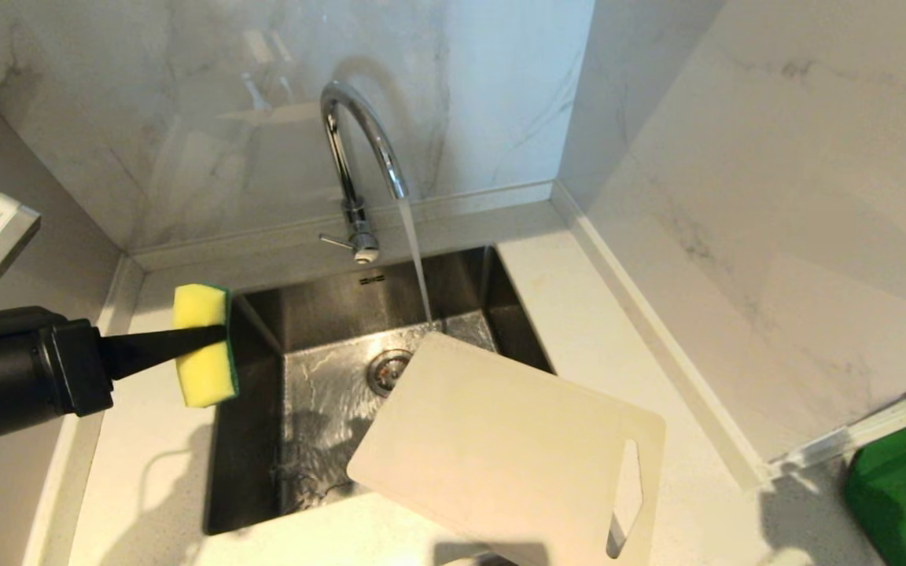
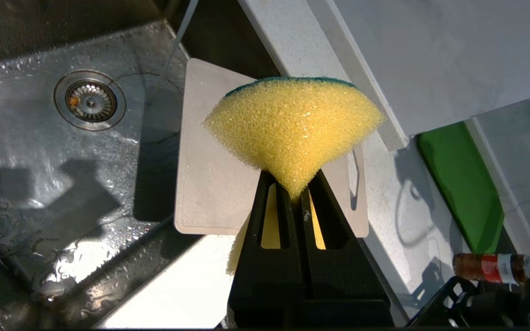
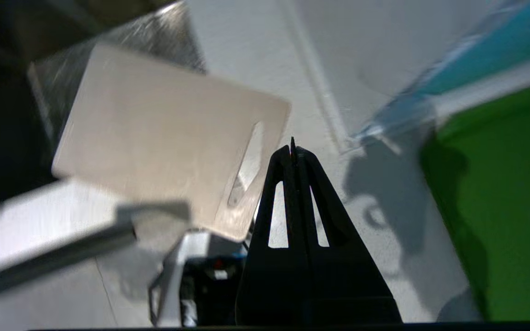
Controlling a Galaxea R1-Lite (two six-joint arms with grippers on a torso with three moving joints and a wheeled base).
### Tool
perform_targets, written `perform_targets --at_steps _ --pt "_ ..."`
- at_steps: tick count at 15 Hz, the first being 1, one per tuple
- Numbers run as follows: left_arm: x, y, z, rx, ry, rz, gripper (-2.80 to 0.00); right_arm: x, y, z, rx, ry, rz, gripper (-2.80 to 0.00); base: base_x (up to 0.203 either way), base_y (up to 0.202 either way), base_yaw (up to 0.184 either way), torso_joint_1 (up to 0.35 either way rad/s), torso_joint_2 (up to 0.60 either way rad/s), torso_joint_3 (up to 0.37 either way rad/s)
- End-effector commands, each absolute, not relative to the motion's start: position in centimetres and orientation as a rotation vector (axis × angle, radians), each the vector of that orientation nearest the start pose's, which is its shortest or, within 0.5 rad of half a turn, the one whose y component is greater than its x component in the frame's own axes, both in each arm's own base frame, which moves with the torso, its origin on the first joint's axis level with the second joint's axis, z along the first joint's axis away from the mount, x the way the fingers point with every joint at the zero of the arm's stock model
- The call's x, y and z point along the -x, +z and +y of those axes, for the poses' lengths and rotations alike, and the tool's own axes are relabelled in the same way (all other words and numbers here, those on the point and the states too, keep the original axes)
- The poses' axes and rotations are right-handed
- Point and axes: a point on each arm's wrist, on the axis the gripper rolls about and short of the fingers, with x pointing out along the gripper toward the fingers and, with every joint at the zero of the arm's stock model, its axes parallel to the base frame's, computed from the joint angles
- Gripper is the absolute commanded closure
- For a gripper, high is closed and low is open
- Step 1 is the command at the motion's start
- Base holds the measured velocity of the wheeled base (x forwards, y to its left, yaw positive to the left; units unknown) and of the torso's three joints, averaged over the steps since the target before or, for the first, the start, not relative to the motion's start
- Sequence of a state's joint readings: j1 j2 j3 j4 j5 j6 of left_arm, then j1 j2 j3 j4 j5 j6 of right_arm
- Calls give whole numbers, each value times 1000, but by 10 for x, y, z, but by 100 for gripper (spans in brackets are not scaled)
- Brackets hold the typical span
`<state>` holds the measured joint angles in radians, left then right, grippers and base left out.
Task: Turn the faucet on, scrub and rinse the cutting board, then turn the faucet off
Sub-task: Put down the cleaning cloth
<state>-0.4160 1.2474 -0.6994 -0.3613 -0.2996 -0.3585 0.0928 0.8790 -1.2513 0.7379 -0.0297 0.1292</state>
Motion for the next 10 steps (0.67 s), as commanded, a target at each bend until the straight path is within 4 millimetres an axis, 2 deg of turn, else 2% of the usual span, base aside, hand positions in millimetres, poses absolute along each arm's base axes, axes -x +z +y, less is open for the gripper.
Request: perform_targets --at_steps 1,3,7,10 --pt "-175 238 -84 302 -676 308 0 -21 310 4 31 205 367 0 0 0 0 0 0 0" --pt "-175 238 -85 274 -679 301 0 -20 293 5 109 272 394 0 0 0 0 0 0 0" --pt "-174 236 -84 272 -676 305 0 -17 262 5 121 279 349 0 0 0 0 0 0 0" --pt "-173 237 -84 270 -679 298 0 2 231 3 105 247 281 0 0 0 0 0 0 0"
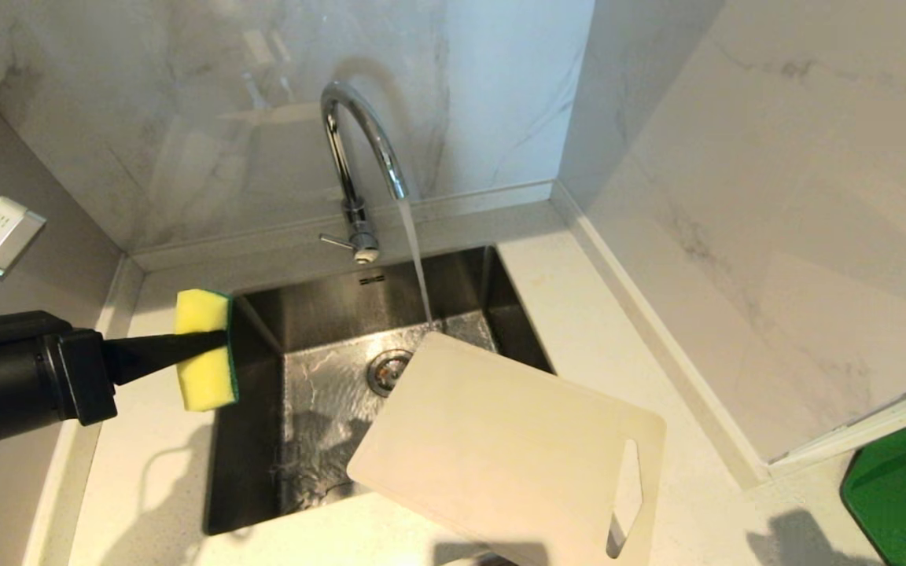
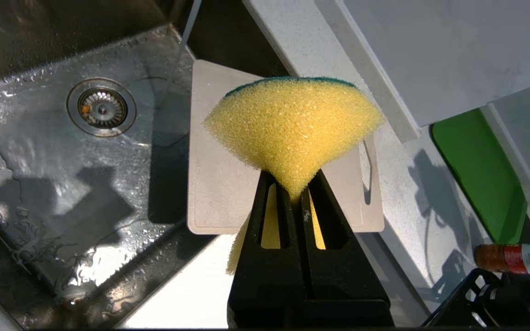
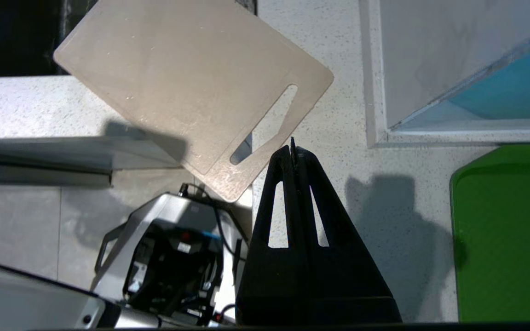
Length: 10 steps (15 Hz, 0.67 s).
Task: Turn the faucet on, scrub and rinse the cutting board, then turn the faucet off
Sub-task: Put down the cleaning cloth
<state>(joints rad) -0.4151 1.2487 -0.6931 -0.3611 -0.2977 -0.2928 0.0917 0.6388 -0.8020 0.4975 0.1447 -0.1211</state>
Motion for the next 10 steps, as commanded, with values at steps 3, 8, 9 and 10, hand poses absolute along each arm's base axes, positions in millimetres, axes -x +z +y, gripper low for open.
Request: perform_targets --at_steps 3,8,9,10 --pt "-169 235 -82 269 -681 304 0 18 198 1 35 205 276 0 0 0 0 0 0 0" --pt "-169 230 -82 245 -681 313 0 26 146 2 -88 124 226 0 0 0 0 0 0 0" --pt "-169 227 -82 237 -682 321 0 28 140 3 -100 119 209 0 0 0 0 0 0 0" --pt "-168 225 -82 234 -683 328 0 29 135 4 -103 133 199 0 0 0 0 0 0 0"
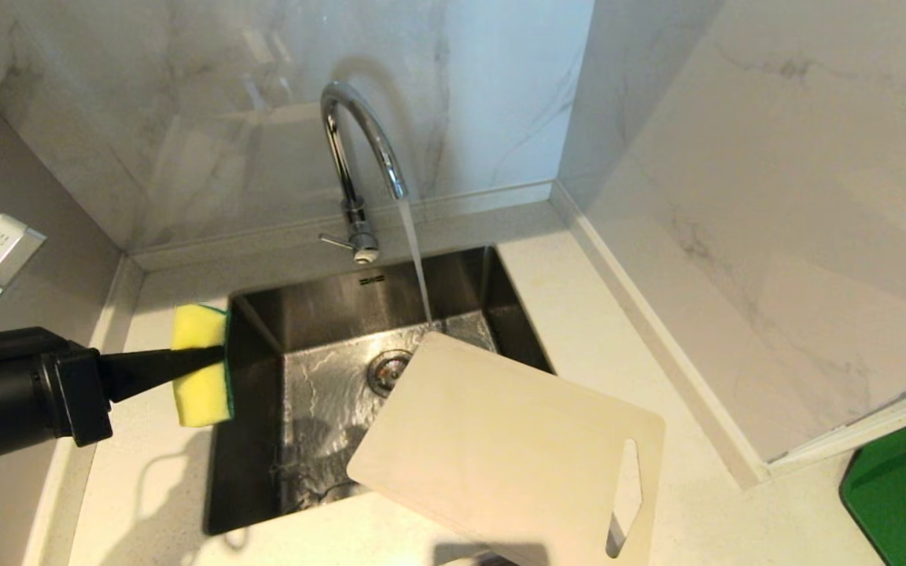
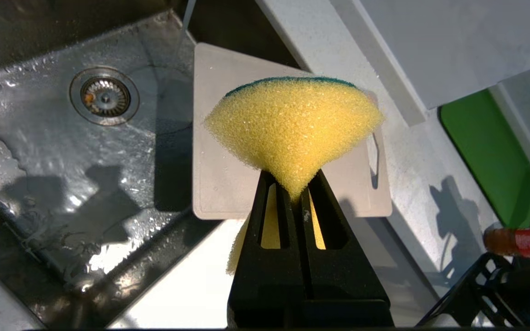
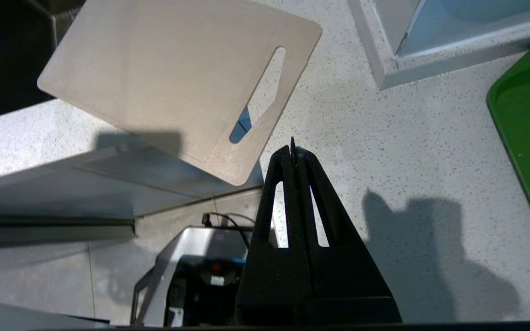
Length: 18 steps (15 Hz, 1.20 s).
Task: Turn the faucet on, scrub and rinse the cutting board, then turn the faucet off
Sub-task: Put down the cleaning cloth
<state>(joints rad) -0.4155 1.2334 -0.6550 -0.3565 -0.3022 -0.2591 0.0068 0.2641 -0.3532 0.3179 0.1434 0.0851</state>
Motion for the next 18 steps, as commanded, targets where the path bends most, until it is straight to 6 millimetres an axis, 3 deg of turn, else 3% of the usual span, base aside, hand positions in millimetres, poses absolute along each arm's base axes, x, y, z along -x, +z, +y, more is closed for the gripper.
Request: perform_targets --at_steps 1,4,8,10,18 --pt "-168 225 -82 234 -682 330 0 29 137 4 -101 132 173 0 0 0 0 0 0 0" --pt "-166 229 -81 234 -684 310 0 24 123 3 -42 78 130 0 0 0 0 0 0 0" --pt "-163 234 -79 236 -686 287 0 30 90 1 19 11 4 0 0 0 0 0 0 0" --pt "-163 238 -79 237 -687 270 0 23 78 0 37 -8 -12 0 0 0 0 0 0 0" --pt "-164 239 -80 237 -688 267 0 23 75 0 -8 -12 -1 0 0 0 0 0 0 0"
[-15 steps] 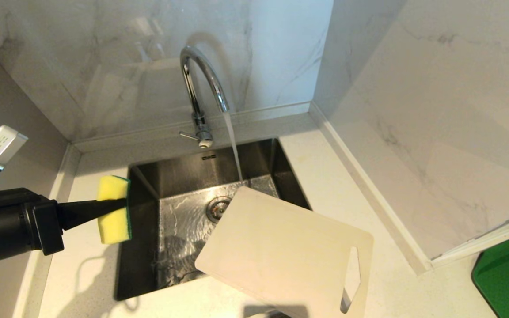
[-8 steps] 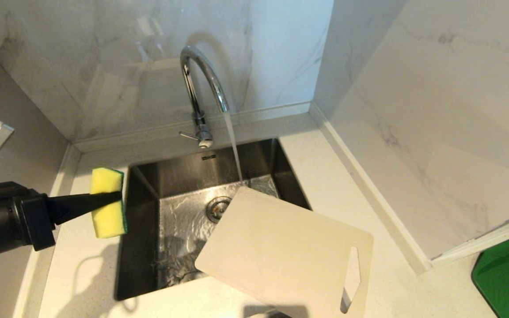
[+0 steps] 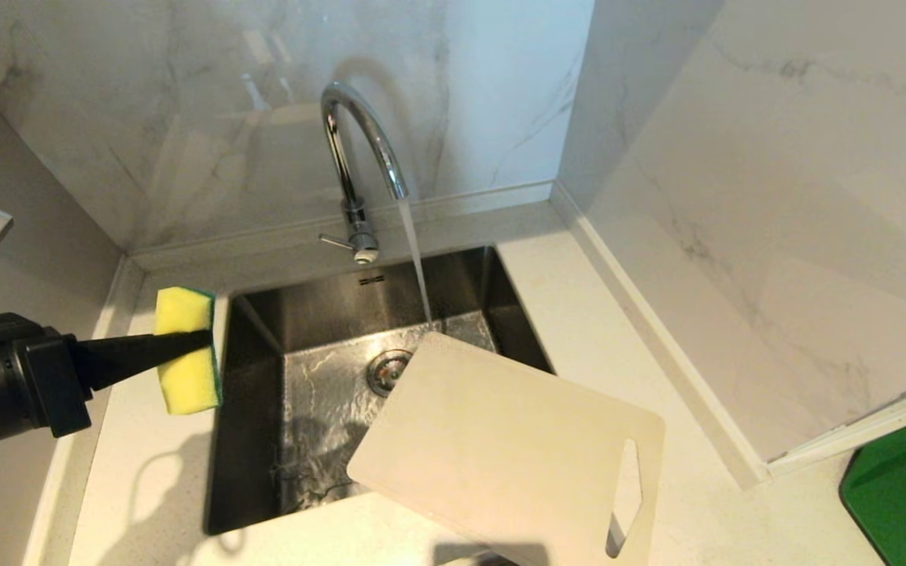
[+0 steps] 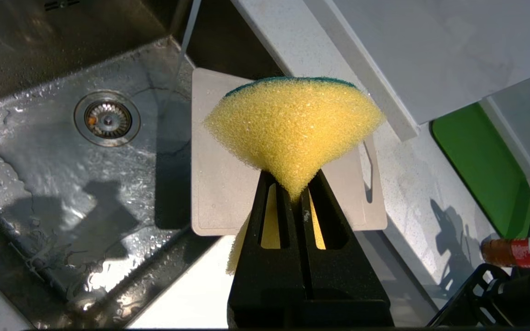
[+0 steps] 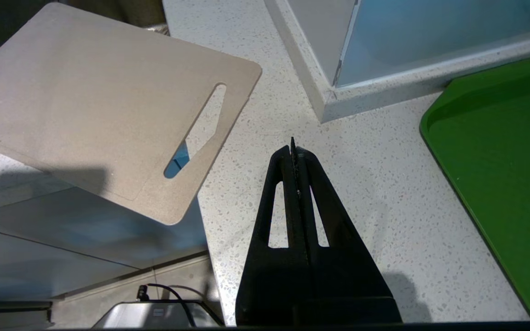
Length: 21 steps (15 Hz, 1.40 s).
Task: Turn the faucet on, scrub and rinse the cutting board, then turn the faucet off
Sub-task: Put down the cleaning cloth
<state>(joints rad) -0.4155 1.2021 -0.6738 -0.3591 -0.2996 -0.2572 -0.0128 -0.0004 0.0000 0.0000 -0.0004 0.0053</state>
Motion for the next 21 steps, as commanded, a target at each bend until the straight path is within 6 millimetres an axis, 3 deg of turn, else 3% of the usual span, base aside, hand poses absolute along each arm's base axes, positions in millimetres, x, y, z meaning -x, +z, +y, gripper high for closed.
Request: perform_targets --at_steps 1,5,11,13,15,18,21 --pt "-164 238 -80 237 -687 273 0 23 75 0 -8 -12 0 0 0 0 0 0 0 0" --pt "-169 229 -82 231 -675 314 0 23 75 0 -8 -12 -1 0 0 0 0 0 0 0" --pt "-198 209 -90 110 -495 365 0 23 75 0 -8 -12 -1 0 0 0 0 0 0 0" --pt "-205 194 -90 45 -404 431 0 23 75 0 -8 -12 0 0 0 0 0 0 0 0" --pt "-212 175 -85 -27 -305 584 0 23 75 0 -8 -12 0 0 0 0 0 0 0 0" --pt "-235 181 -79 -36 -221 661 0 23 75 0 -8 -12 0 0 0 0 0 0 0 0" --pt "-259 179 -59 8 -101 778 0 23 75 0 -8 -12 0 0 0 0 0 0 0 0"
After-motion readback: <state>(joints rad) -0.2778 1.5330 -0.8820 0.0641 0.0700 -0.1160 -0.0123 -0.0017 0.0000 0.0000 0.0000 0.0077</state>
